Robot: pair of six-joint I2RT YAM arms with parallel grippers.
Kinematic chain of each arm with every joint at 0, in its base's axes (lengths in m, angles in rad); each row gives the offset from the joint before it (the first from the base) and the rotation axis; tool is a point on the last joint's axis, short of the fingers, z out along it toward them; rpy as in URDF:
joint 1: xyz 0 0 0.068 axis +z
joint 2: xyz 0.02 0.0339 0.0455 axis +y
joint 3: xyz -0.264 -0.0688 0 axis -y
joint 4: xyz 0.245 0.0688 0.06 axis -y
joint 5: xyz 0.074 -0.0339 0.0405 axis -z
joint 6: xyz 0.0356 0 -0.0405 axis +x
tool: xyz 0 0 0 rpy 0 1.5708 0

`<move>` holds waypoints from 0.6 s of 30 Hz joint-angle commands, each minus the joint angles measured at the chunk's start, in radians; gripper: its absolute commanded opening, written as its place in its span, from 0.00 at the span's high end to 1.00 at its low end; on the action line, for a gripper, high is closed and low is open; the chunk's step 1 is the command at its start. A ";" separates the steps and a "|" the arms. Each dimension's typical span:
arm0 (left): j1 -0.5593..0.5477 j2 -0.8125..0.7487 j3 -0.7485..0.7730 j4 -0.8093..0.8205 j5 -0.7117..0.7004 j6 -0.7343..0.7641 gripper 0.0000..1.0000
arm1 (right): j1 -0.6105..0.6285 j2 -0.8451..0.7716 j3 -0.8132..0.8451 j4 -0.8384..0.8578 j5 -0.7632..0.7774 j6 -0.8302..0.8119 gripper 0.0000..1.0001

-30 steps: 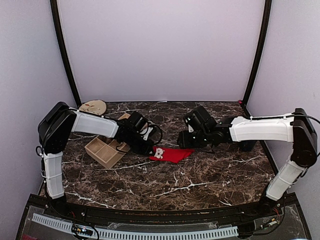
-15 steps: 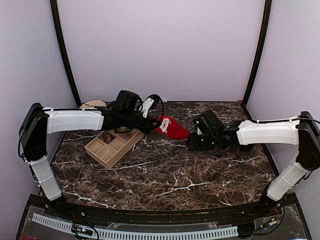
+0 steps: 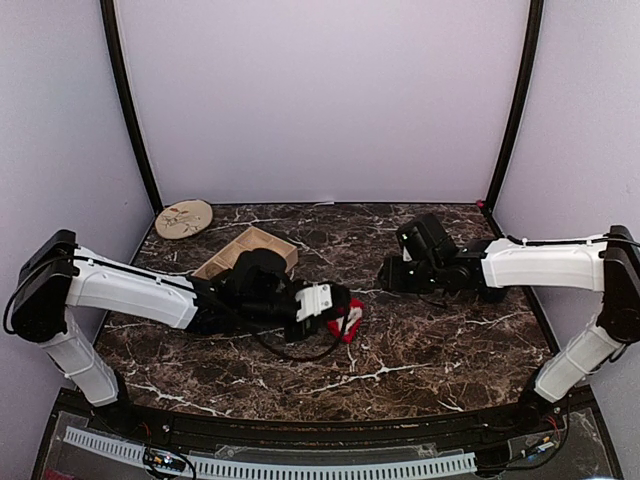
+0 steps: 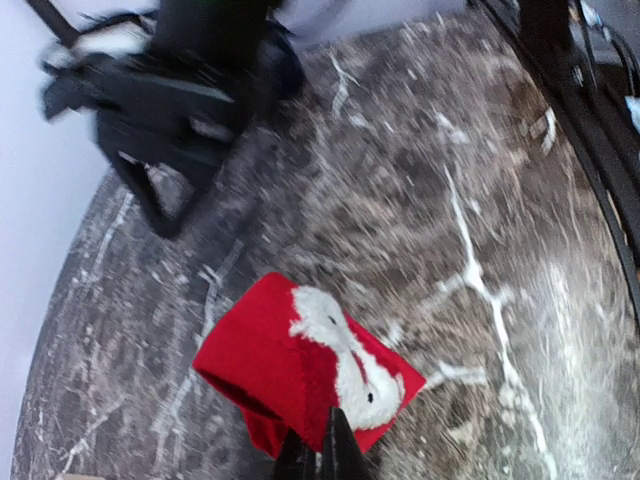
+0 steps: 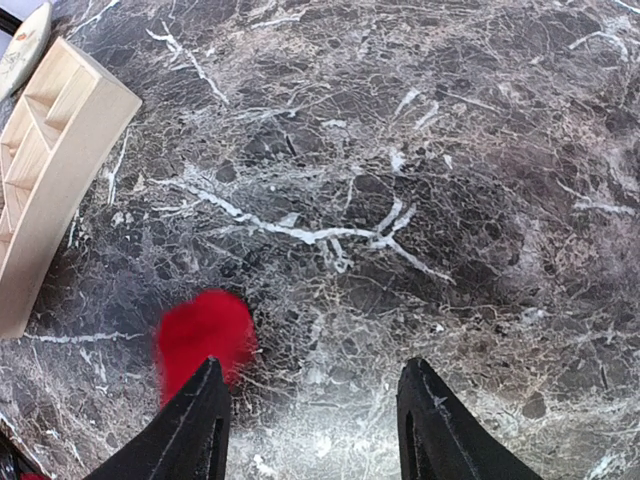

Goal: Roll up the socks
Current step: Put down the sock at the center of the board.

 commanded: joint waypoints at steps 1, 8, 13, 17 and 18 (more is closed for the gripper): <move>-0.084 0.050 -0.116 0.039 -0.117 0.181 1.00 | -0.007 -0.026 -0.024 0.029 0.004 0.017 0.46; -0.194 0.062 -0.187 0.083 -0.232 0.199 0.91 | -0.007 0.001 -0.005 0.042 -0.057 -0.002 0.46; -0.233 0.035 -0.181 0.058 -0.302 0.166 0.73 | 0.004 0.054 0.043 0.022 -0.120 -0.053 0.46; -0.246 -0.024 -0.204 0.056 -0.324 0.135 0.59 | 0.021 0.108 0.050 0.017 -0.152 -0.074 0.46; -0.248 -0.039 -0.206 0.048 -0.329 0.126 0.59 | 0.024 0.116 0.043 0.026 -0.164 -0.076 0.46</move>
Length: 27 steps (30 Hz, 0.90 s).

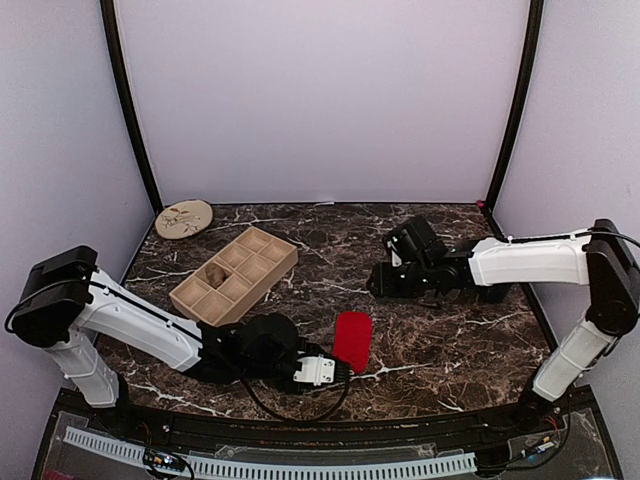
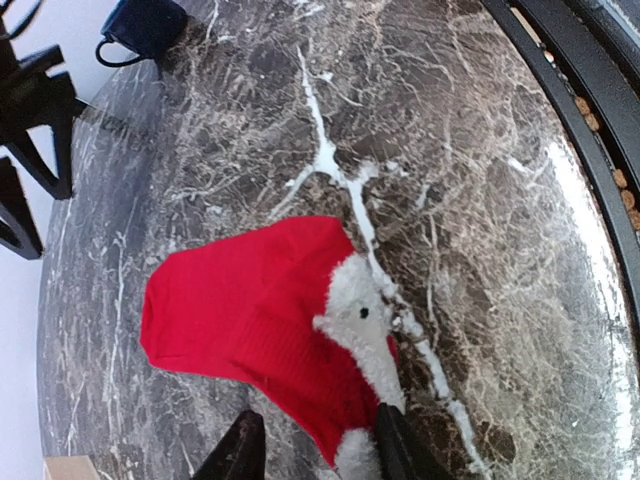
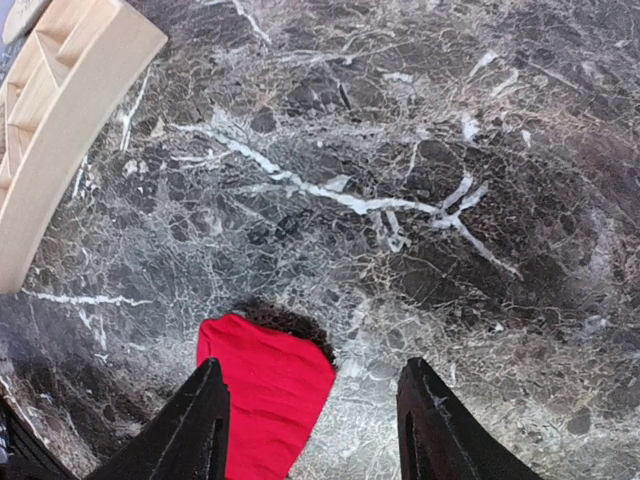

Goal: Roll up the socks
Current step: Put down the sock at the center of the board.

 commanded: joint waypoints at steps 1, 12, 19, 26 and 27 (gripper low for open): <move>-0.014 -0.105 -0.020 0.000 -0.056 -0.047 0.50 | 0.017 0.054 0.009 0.031 -0.068 -0.037 0.46; -0.025 -0.271 -0.023 -0.122 -0.009 -0.210 0.47 | 0.052 0.163 0.056 0.039 -0.085 -0.122 0.46; -0.026 -0.232 -0.011 -0.129 0.000 -0.299 0.48 | 0.054 0.223 0.087 0.026 -0.108 -0.165 0.46; -0.025 -0.226 0.038 -0.128 0.023 -0.466 0.53 | 0.061 0.179 0.050 0.029 -0.076 -0.179 0.46; -0.024 -0.241 0.034 -0.116 0.021 -0.497 0.55 | 0.061 0.175 0.047 0.023 -0.074 -0.183 0.46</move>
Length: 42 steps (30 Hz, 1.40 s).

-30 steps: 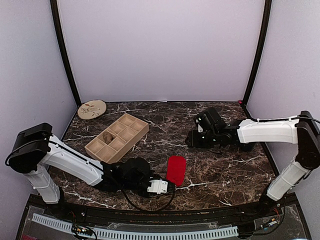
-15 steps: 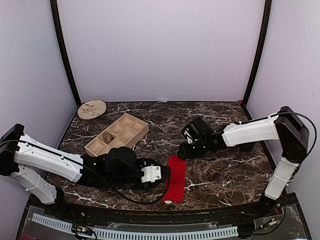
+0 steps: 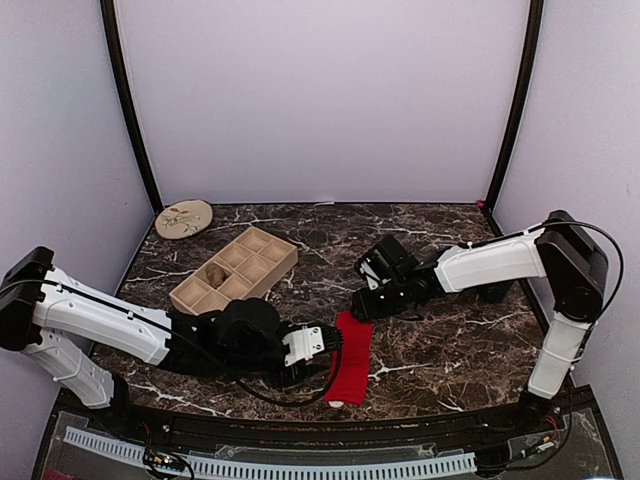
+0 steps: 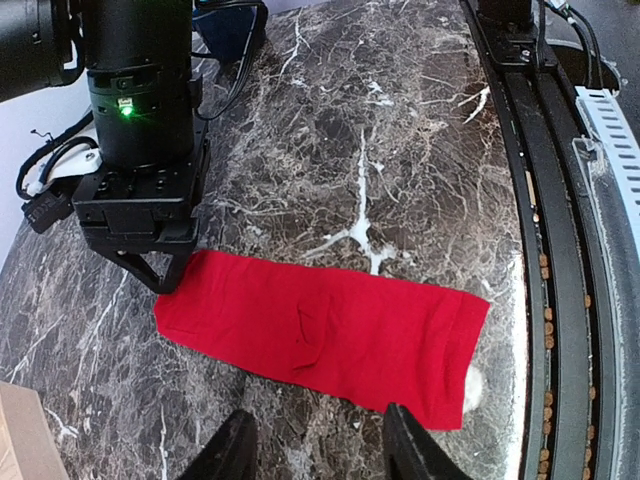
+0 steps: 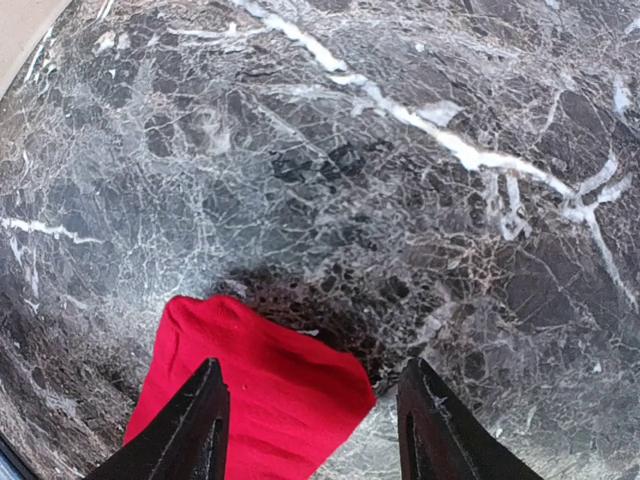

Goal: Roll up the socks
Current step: Put down the sock at the center of the board, then move the sock to the center of the board.

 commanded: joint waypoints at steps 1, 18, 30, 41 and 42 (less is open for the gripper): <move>-0.003 -0.057 0.026 0.015 0.013 -0.166 0.56 | 0.012 -0.043 -0.018 0.014 0.022 -0.031 0.46; 0.085 -0.012 0.147 -0.331 0.054 -0.471 0.12 | 0.047 0.034 -0.008 -0.015 0.084 -0.116 0.47; 0.071 0.021 0.169 -0.356 -0.029 -0.457 0.18 | 0.033 0.242 0.214 -0.144 0.268 -0.119 0.48; 0.068 0.077 0.214 -0.387 -0.066 -0.398 0.18 | -0.016 0.286 0.373 -0.138 0.273 -0.196 0.48; 0.068 0.074 0.218 -0.390 -0.066 -0.392 0.18 | -0.016 0.263 0.367 -0.133 0.272 -0.197 0.47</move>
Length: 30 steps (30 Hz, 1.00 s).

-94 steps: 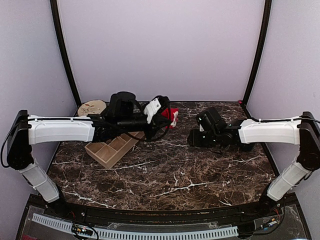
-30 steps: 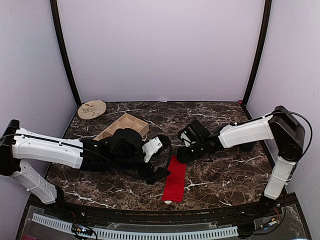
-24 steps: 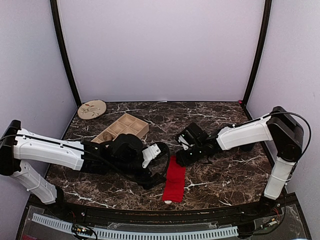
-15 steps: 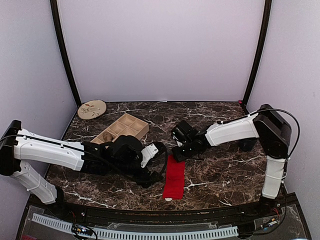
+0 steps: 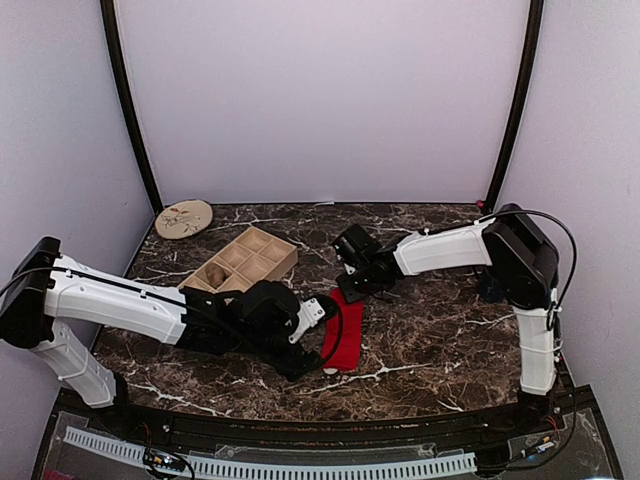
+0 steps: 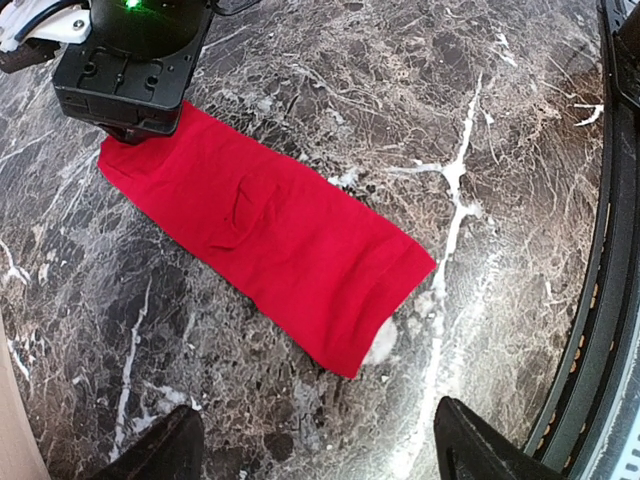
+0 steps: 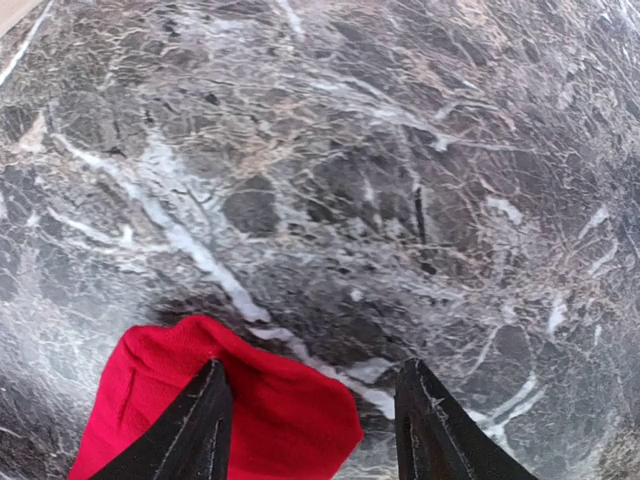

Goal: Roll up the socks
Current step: Move the sock to the center of the board.

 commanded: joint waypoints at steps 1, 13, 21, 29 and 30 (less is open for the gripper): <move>-0.005 -0.007 0.042 -0.037 -0.016 0.037 0.18 | -0.007 -0.048 0.005 -0.021 0.024 -0.034 0.47; -0.001 -0.179 0.008 0.011 -0.162 0.160 0.01 | 0.035 -0.444 -0.233 0.198 0.138 0.005 0.00; 0.006 -0.258 -0.052 0.051 -0.262 0.191 0.02 | -0.011 -0.537 -0.293 0.342 0.113 0.009 0.04; 0.012 -0.340 -0.081 -0.050 -0.358 0.096 0.01 | 0.116 -0.588 -0.392 0.218 0.103 -0.087 0.32; 0.014 -0.346 -0.084 -0.057 -0.358 0.083 0.01 | 0.151 -0.593 -0.404 0.200 0.123 -0.093 0.32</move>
